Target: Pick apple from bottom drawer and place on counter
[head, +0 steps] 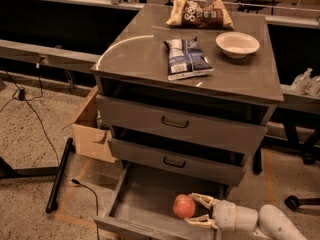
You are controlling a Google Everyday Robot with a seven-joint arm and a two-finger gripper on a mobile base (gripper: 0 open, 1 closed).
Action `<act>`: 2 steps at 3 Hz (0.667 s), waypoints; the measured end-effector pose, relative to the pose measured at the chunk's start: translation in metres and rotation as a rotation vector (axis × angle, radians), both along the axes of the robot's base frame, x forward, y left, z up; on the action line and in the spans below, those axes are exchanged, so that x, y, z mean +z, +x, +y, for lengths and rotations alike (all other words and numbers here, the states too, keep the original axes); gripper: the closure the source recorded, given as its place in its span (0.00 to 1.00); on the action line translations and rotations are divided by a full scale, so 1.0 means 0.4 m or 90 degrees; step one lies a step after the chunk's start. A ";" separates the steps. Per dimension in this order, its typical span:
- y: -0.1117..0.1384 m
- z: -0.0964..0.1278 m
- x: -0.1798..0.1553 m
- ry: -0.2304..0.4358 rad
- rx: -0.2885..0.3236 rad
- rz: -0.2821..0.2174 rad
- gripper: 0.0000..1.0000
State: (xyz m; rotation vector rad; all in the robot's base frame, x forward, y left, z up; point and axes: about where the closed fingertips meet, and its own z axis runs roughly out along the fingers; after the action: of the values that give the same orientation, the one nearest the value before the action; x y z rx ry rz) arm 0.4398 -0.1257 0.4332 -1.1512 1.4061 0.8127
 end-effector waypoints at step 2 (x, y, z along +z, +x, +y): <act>-0.050 -0.006 0.238 0.100 -0.020 -0.072 1.00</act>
Offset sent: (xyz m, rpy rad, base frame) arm -0.0271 -0.0078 0.1525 0.2441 -0.1808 -0.0615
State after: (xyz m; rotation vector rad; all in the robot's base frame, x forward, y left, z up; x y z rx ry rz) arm 0.4197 -0.1281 0.5284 -1.0363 1.2411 0.8082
